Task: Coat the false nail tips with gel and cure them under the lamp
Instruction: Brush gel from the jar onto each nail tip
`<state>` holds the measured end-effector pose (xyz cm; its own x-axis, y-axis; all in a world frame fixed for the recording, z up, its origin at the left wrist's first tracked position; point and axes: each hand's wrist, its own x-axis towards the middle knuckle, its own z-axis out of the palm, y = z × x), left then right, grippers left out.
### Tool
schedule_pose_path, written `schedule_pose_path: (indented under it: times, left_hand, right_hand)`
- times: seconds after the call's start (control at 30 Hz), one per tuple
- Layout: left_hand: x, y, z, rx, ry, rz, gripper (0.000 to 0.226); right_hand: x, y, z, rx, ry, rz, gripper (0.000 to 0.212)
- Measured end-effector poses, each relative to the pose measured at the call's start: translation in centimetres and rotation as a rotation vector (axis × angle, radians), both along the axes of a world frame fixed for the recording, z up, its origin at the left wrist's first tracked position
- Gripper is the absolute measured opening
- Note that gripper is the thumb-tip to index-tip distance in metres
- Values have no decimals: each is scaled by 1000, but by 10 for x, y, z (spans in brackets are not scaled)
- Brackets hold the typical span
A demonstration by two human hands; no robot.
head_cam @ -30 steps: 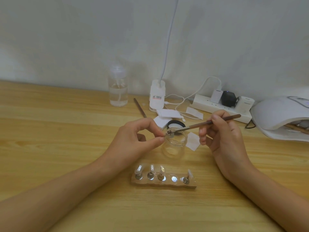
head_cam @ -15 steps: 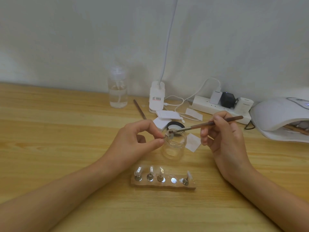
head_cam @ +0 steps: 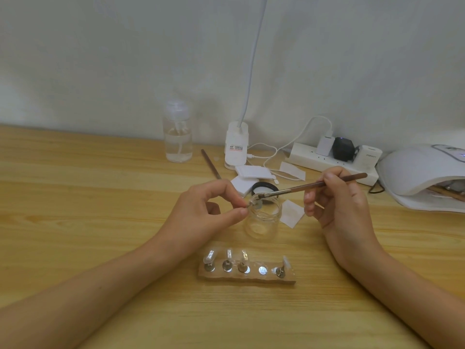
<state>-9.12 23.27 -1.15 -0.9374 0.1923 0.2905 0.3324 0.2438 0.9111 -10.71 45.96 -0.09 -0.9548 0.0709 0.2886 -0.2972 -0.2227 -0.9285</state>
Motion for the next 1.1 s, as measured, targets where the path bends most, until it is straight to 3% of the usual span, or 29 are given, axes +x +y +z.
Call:
schedule_pose_path:
  times: [0.67,1.1]
  left_hand:
    - [-2,-1,-2,-5,12,-8,12]
    - [-3,-1,-2,-5,32,-10,12]
  right_hand:
    - [2,-3,-1,112,52,-3,19]
    - [0,-1,-1,40,48,28,15]
